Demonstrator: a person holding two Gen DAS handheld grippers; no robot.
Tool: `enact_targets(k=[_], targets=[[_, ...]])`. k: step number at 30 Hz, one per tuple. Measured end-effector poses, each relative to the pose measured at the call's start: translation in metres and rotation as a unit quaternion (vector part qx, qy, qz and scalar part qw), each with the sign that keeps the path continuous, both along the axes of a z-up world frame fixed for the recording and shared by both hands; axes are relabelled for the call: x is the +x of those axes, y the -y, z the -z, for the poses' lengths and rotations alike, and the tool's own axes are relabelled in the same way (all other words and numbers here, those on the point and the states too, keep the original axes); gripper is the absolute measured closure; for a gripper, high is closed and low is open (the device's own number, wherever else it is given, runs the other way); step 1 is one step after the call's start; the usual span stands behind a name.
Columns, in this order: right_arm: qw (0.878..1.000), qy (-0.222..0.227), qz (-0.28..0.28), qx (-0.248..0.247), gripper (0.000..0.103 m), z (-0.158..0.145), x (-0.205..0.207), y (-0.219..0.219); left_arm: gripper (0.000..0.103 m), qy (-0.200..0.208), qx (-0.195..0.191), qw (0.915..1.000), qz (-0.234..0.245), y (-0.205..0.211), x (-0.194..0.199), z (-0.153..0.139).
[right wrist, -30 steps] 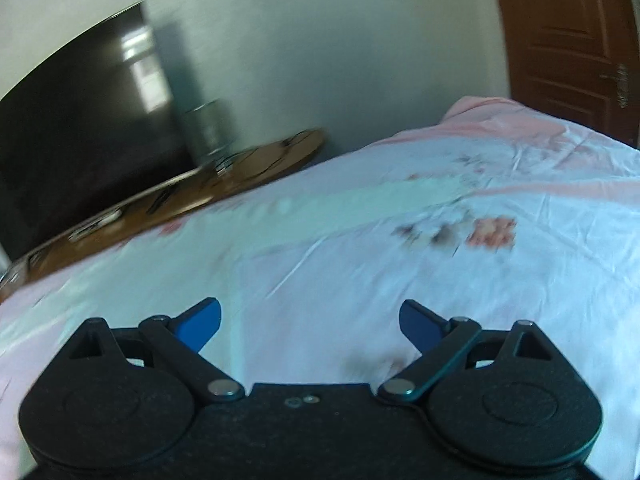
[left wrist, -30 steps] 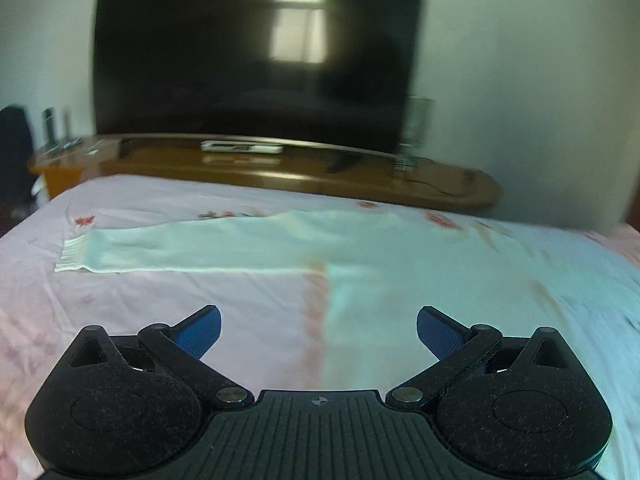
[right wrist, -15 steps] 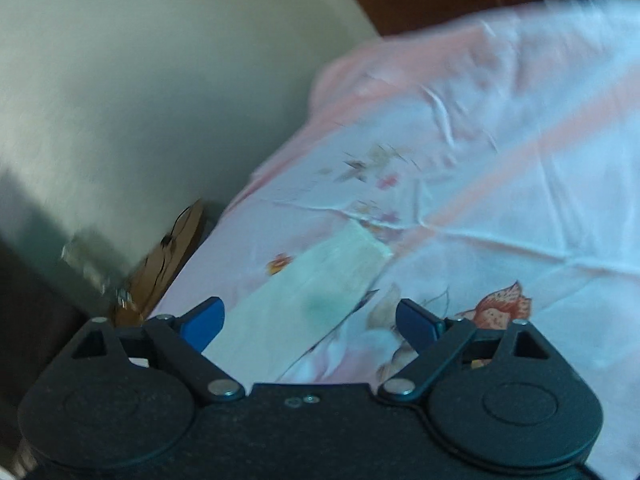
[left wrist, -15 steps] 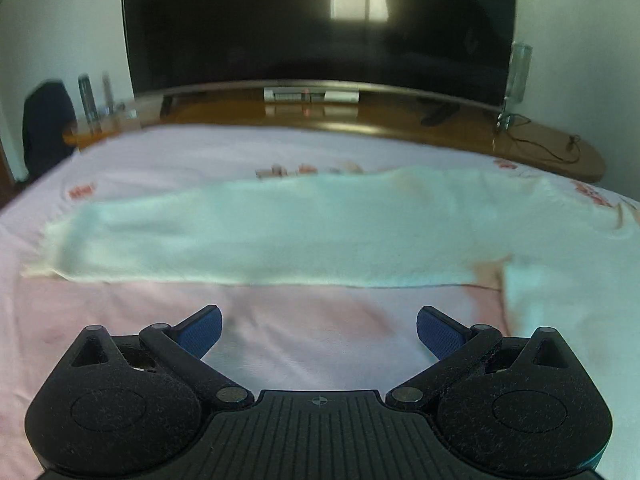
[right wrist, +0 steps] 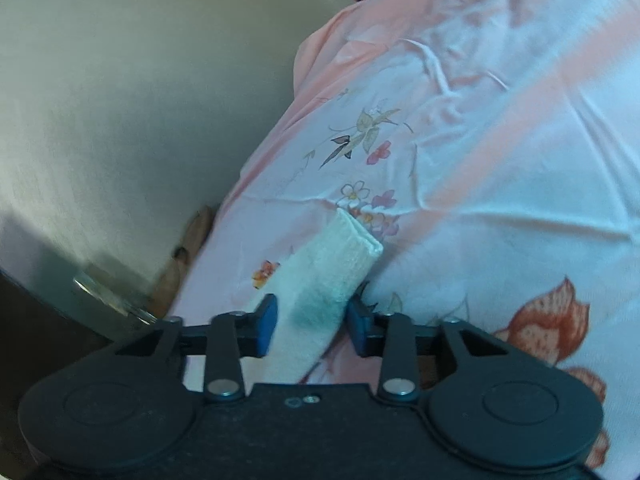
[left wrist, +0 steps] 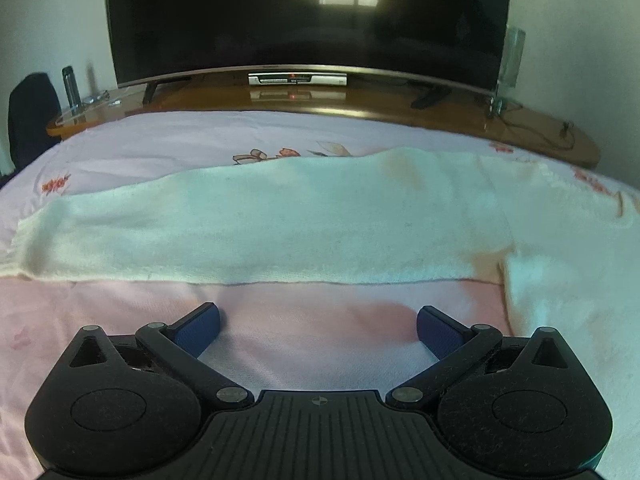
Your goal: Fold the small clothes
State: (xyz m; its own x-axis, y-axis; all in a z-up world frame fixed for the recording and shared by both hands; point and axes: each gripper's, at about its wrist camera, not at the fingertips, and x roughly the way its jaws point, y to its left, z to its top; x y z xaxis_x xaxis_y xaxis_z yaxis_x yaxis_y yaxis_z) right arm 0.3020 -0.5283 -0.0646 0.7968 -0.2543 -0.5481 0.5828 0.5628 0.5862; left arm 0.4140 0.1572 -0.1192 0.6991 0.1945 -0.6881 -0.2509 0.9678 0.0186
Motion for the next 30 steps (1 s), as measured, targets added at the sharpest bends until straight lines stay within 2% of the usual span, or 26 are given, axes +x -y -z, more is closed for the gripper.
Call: enact_targets(k=[1,5,9,11,15,20,24,26,27,30], targets=[[1.000,-0.016,0.000,-0.014,0.093,-0.002,0.004,-0.002,0.000,0.001,0.000,1.0000,0.004,-0.003,-0.002,-0.003],[0.992,-0.064,-0.027,-0.107,0.096,-0.023,0.021,-0.029,0.000,0.021,0.016,0.9997,-0.002,-0.004,-0.014,-0.012],[0.976,-0.055,-0.097,-0.189,0.096,-0.050,0.042,-0.092,0.000,0.023,0.014,0.9996,0.001,-0.009,-0.028,-0.020],[0.966,-0.051,-0.143,-0.211,0.096,-0.057,0.060,-0.136,0.000,0.020,0.011,0.9997,0.004,-0.013,-0.037,-0.023],[0.940,-0.035,-0.248,-0.232,0.096,-0.052,0.095,-0.246,0.000,0.023,0.004,0.9997,-0.007,-0.021,-0.059,-0.028],[0.893,-0.029,-0.377,-0.243,0.096,-0.027,0.130,-0.388,0.000,0.016,0.009,0.9998,-0.006,-0.026,-0.083,-0.032],[0.857,-0.039,-0.445,-0.258,0.096,-0.005,0.145,-0.481,0.000,0.019,0.010,0.9997,-0.012,-0.028,-0.092,-0.035],[0.847,-0.039,-0.460,-0.262,0.095,0.004,0.149,-0.506,0.000,0.023,-0.006,0.9996,-0.012,-0.027,-0.090,-0.035],[0.842,-0.031,-0.472,-0.258,0.091,0.006,0.153,-0.513,0.000,0.028,-0.016,0.9994,-0.011,-0.025,-0.088,-0.036],[0.829,-0.012,-0.506,-0.240,0.066,0.002,0.153,-0.520,0.000,0.043,-0.045,0.9980,-0.002,-0.015,-0.075,-0.036]])
